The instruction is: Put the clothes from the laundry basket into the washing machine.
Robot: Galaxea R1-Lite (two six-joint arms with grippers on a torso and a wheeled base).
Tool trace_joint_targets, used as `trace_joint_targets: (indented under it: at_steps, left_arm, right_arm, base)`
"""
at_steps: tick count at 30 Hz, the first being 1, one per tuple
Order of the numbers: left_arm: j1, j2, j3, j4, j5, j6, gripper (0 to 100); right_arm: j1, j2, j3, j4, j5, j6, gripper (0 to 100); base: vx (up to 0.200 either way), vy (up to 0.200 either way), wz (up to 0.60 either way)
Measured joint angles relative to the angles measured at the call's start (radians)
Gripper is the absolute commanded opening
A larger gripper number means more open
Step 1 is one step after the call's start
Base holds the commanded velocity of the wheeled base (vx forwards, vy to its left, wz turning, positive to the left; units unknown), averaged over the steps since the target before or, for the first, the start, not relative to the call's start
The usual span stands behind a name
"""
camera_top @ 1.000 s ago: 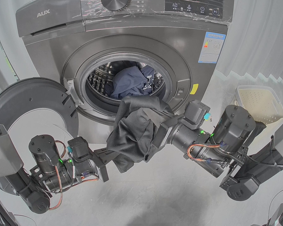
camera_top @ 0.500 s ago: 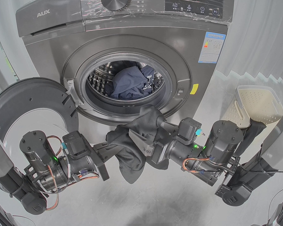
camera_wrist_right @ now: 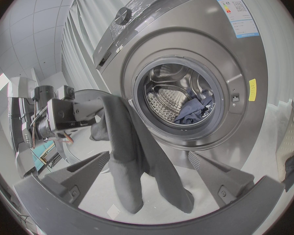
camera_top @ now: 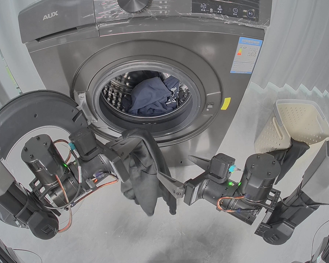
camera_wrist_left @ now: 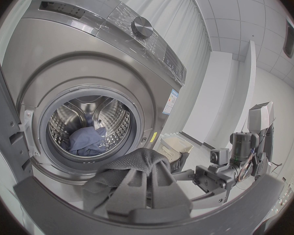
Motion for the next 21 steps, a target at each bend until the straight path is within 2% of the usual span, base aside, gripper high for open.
trace_joint_targets:
  at_steps: [4, 9, 21]
  left_arm:
    - [0.000, 0.000, -0.020, 0.000, 0.009, 0.000, 0]
    - [0.001, 0.002, -0.047, 0.000, 0.054, 0.000, 0]
    - [0.006, 0.020, -0.112, 0.000, 0.116, -0.003, 0]
  right_arm:
    - [0.000, 0.009, 0.003, 0.000, 0.000, -0.001, 100]
    - [0.001, 0.023, 0.001, -0.001, 0.001, -0.012, 100]
    - [0.003, 0.098, -0.053, -0.001, 0.007, -0.032, 100]
  base:
    - [0.000, 0.000, 0.00]
    - [0.000, 0.000, 0.00]
    - [0.000, 0.000, 0.00]
